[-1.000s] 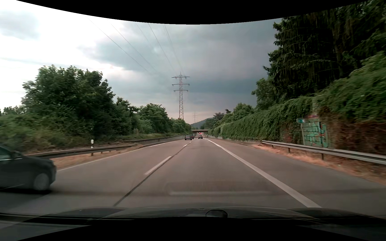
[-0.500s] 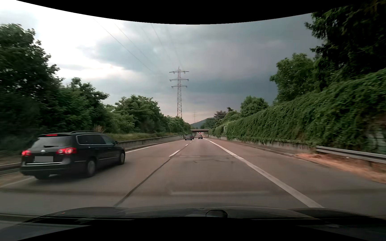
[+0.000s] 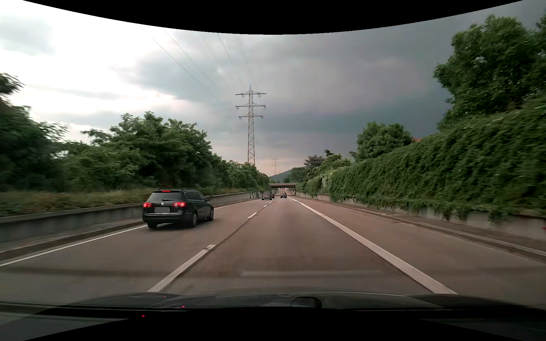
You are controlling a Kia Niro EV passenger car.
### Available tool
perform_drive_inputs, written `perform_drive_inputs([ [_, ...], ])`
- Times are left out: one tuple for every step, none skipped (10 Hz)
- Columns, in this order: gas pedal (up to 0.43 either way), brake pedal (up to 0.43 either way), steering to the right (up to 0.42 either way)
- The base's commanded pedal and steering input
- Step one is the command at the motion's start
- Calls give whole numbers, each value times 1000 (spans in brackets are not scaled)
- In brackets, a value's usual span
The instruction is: Follow the waypoints while adhering to traffic rules and regulations
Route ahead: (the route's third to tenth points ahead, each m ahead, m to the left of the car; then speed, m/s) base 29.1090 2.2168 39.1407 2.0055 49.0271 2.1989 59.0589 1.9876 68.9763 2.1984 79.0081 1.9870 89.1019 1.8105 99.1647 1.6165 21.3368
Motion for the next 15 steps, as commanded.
perform_drive_inputs([
  [59, 0, -1],
  [59, 0, -1],
  [59, 0, -2],
  [59, 0, -1],
  [59, 0, -1],
  [59, 0, -1],
  [59, 0, -1],
  [59, 0, -1],
  [59, 0, -1],
  [59, 0, -1],
  [59, 0, -1],
  [59, 0, -1],
  [59, 0, -1],
  [59, 0, -1],
  [59, 0, -1],
])
